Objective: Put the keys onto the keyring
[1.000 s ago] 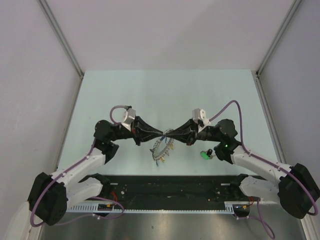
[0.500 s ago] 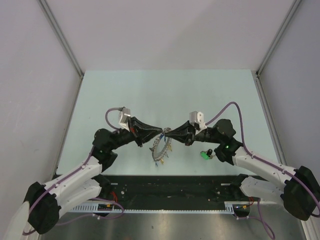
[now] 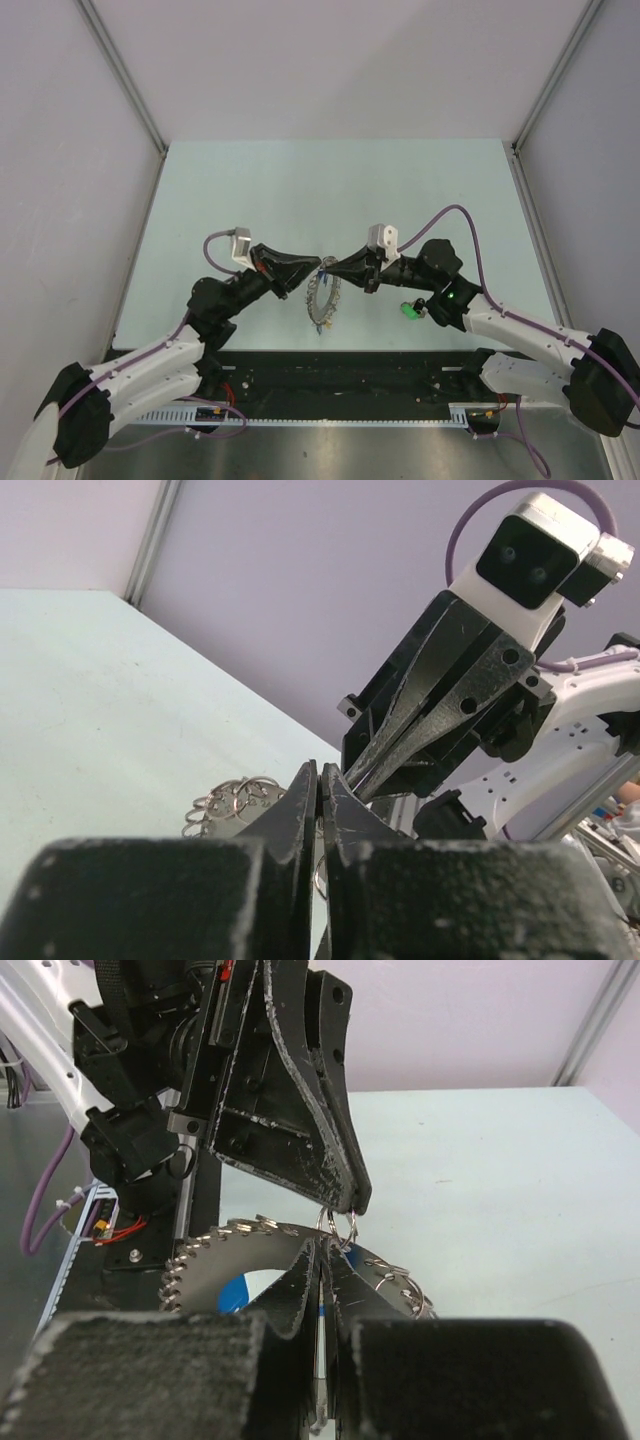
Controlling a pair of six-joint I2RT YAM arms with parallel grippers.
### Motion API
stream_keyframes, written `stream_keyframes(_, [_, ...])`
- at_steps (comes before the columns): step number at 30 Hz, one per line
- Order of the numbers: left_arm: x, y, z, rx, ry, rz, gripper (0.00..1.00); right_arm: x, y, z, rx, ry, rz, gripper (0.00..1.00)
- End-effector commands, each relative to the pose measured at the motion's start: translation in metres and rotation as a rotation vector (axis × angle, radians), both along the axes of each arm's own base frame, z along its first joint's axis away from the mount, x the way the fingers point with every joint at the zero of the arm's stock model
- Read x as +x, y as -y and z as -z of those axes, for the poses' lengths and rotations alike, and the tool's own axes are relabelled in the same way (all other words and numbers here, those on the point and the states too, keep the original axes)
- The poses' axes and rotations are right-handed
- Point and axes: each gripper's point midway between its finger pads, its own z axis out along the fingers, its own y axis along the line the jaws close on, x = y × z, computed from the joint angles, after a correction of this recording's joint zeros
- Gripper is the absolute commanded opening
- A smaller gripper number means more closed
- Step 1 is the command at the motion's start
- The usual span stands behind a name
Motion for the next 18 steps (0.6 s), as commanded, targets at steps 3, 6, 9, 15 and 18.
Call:
stream_keyframes(3, [0.002,-0.018,-0.016,-0.058,0.053,-0.089,0.17,-0.011,-0.002,-0.025,0.015,0.059,-0.056,0.0])
stream_keyframes(6, [0.004,-0.024,-0.006,0.003,0.06,-0.129,0.22,-0.013,-0.002,-0.025,-0.003,0.067,-0.074,0.0])
stream_keyframes(9, [0.006,-0.029,0.001,0.069,0.081,-0.163,0.27,-0.014,-0.003,-0.02,-0.034,0.067,-0.092,0.0])
stream_keyframes(15, [0.006,-0.024,0.014,0.27,0.175,-0.107,0.4,-0.014,-0.004,-0.009,-0.089,0.054,-0.137,0.0])
stream_keyframes(18, [-0.003,-0.01,0.025,0.343,0.212,0.023,0.47,-0.013,-0.003,-0.008,-0.107,0.051,-0.146,0.0])
